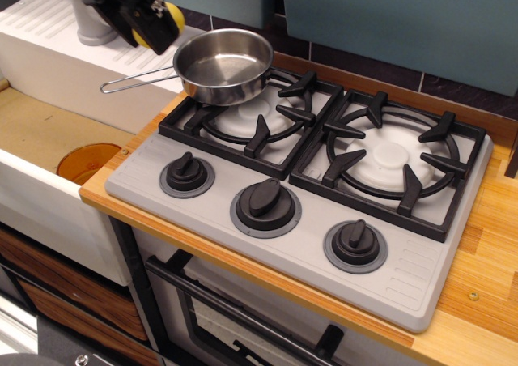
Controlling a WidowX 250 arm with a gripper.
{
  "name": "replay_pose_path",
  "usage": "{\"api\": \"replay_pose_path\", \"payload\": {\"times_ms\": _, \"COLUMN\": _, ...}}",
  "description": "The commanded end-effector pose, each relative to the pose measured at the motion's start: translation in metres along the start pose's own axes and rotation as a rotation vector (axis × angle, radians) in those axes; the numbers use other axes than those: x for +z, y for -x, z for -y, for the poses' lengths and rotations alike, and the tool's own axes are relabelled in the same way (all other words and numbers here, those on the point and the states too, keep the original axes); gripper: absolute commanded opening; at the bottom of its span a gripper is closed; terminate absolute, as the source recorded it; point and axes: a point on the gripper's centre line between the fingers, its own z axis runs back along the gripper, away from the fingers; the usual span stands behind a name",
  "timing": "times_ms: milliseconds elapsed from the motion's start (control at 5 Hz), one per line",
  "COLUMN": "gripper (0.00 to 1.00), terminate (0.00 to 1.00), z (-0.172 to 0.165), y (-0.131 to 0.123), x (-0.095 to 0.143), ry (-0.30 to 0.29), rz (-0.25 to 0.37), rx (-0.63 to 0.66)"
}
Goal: Put pot or pan on stove and put potato in pot or pan
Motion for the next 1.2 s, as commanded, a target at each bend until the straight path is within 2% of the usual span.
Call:
{"api": "replay_pose_path", "payload": {"times_ms": 0, "gripper": 0.0, "terminate": 0.0, "z": -0.006, "y": -0.051, "x": -0.009, "ry": -0.027, "rz": 0.071, "rx": -0.047}}
{"api": "replay_pose_path", "payload": {"times_ms": 400, "gripper": 0.0, "terminate": 0.0, "z": -0.004, "y": -0.073, "x": -0.032, "ry": -0.012, "rz": 0.084, "rx": -0.061}}
{"api": "replay_pose_path", "payload": {"times_ms": 600, "gripper": 1.0, "terminate": 0.0, "z": -0.002, "y": -0.072, "x": -0.03, "ry": -0.014, "rz": 0.067, "rx": -0.062}}
{"api": "replay_pose_path", "payload": {"times_ms": 1000, "gripper": 1.0, "terminate": 0.0, "z": 0.016, "y": -0.055, "x": -0.017, "ry": -0.053, "rz": 0.056, "rx": -0.023}}
